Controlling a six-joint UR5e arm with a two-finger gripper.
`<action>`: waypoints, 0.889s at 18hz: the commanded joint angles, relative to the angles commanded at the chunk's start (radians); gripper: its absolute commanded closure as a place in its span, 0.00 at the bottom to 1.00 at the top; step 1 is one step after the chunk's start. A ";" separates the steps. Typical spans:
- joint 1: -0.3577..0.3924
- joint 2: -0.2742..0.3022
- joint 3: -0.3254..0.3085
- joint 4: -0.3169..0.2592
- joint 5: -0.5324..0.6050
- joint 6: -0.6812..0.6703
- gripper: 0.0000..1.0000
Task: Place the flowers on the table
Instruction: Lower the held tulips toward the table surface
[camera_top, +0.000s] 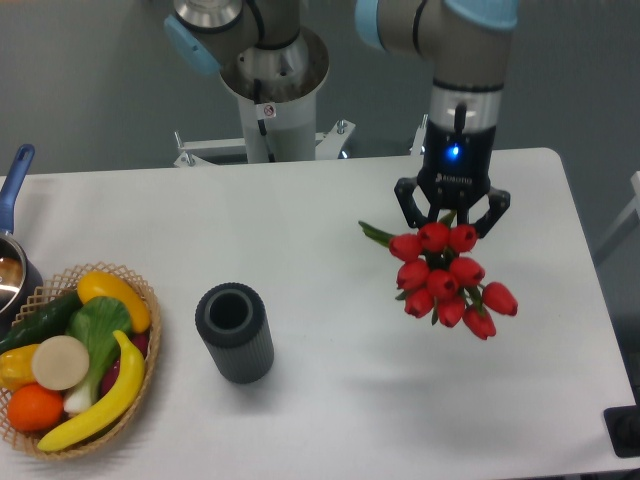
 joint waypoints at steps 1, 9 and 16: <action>-0.002 -0.022 -0.002 0.000 0.002 0.006 0.63; -0.006 -0.134 0.021 0.003 0.026 0.087 0.63; -0.029 -0.184 0.041 0.002 0.113 0.103 0.63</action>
